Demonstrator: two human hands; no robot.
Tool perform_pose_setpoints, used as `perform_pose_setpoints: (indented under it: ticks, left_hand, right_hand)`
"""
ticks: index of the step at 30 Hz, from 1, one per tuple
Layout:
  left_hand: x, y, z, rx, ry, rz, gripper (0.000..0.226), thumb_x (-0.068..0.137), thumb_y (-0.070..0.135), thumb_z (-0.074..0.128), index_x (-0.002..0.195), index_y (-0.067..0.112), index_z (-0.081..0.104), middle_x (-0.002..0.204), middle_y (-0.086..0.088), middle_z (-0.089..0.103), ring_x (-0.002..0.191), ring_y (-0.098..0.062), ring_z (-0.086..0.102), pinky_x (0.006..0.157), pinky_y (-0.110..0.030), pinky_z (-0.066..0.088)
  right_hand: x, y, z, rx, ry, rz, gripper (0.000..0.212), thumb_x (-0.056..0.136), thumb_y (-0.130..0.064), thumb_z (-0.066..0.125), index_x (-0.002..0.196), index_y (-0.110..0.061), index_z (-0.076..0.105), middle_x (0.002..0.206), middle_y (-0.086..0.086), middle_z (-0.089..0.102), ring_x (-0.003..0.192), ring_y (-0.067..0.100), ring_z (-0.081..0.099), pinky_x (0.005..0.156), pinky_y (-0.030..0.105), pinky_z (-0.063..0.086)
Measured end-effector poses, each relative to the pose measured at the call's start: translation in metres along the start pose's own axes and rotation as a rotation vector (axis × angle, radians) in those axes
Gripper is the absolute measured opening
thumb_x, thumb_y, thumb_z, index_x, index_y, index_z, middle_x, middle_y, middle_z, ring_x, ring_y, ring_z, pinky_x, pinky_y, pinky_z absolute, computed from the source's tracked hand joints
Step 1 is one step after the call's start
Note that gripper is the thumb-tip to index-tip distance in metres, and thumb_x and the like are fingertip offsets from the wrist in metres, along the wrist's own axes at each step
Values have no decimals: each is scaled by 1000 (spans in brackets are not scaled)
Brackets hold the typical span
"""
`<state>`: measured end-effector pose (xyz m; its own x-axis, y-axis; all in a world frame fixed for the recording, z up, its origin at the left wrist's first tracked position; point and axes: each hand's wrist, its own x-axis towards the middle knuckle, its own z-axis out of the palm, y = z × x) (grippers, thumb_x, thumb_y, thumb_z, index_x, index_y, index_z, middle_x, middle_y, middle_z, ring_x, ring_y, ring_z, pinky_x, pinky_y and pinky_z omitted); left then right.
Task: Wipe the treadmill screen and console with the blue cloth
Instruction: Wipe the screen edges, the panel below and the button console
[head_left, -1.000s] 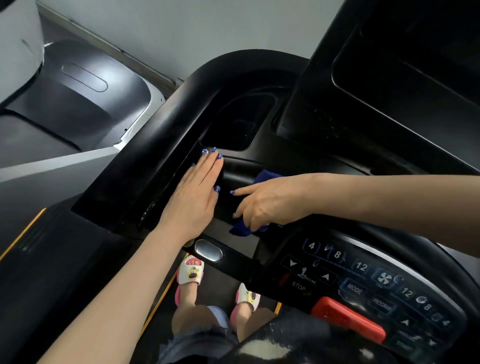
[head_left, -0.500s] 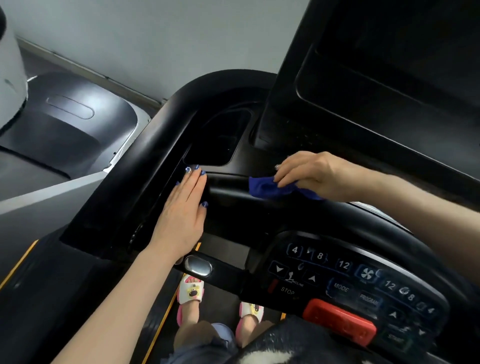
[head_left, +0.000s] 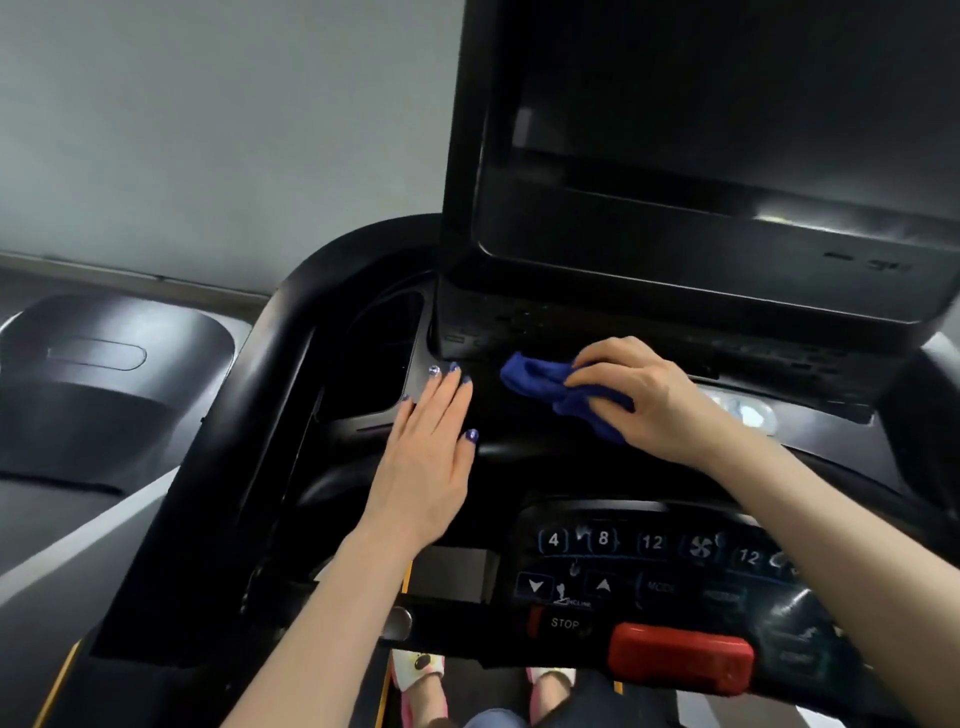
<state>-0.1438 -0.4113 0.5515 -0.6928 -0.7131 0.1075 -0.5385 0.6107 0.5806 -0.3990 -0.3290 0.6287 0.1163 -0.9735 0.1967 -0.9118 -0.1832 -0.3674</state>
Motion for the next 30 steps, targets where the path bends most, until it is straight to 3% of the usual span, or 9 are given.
perform_pose_setpoints:
  ticks: [4, 9, 14, 17, 19, 22, 25, 27, 30]
  left_hand:
    - [0, -5, 5, 43, 3, -3, 61, 101, 40, 19, 158, 19, 19, 165, 9, 10, 152, -1, -3, 123, -25, -4]
    - [1, -12, -2, -4, -45, 46, 62, 101, 42, 20, 158, 18, 22, 165, 9, 11, 151, 2, -3, 122, -20, -5]
    - [-1, -12, 2, 24, -19, 38, 59, 102, 37, 20, 157, 16, 23, 165, 5, 15, 152, -3, 0, 123, -24, -2]
    - [-2, -10, 3, 32, -18, 22, 60, 100, 37, 19, 158, 18, 22, 165, 6, 14, 152, -4, 1, 123, -23, -4]
    - [-2, -9, 2, 20, -20, 20, 60, 99, 37, 20, 157, 22, 20, 164, 10, 11, 151, 0, -1, 122, -20, -6]
    - [-1, -10, 2, 15, -23, 33, 59, 99, 37, 21, 156, 24, 17, 163, 12, 9, 150, 3, -4, 120, -18, -7]
    - [-1, -11, 3, 49, -7, 48, 57, 102, 33, 24, 157, 19, 22, 164, 7, 13, 152, -4, 3, 122, -21, -5]
    - [-2, -11, 4, 73, -1, 61, 56, 103, 30, 24, 157, 15, 23, 165, 3, 16, 153, -10, 8, 123, -24, -2]
    - [-1, -12, 6, 106, 10, 65, 56, 104, 29, 24, 157, 13, 23, 165, -1, 19, 153, -14, 12, 124, -28, 2]
  right_hand:
    - [13, -4, -4, -7, 33, 143, 34, 88, -27, 51, 107, -8, 72, 102, 10, 60, 90, 24, 58, 77, 25, 47]
    - [29, -19, -39, -103, -121, 185, 29, 81, -6, 66, 110, -10, 66, 104, 4, 61, 101, 24, 55, 86, 28, 42]
    - [32, -26, -78, -272, -326, 294, 23, 81, -12, 58, 97, -25, 69, 94, -11, 55, 103, 16, 52, 84, 26, 41]
    - [48, -35, -58, -264, -407, 309, 36, 83, -14, 58, 115, -27, 66, 109, -7, 62, 115, 17, 51, 92, 25, 40]
    - [55, -37, -38, -152, -364, 385, 48, 86, -15, 62, 132, -23, 54, 117, -4, 60, 118, 16, 50, 87, 19, 34]
    - [48, -35, -12, -110, -142, 410, 44, 85, -32, 70, 124, -18, 55, 115, -6, 57, 116, 21, 51, 92, 28, 32]
    - [17, -41, 6, -71, -151, 427, 63, 87, -64, 39, 137, -28, 51, 147, -10, 43, 139, 11, 33, 112, 38, 18]
    - [-5, -36, 13, 9, -186, 411, 65, 92, -59, 21, 149, -31, 35, 159, -13, 25, 147, 5, 18, 120, 42, 5]
    - [1, -25, 16, -13, -129, 410, 57, 95, -44, 28, 145, -21, 45, 152, 1, 41, 140, 14, 37, 119, 53, 15]
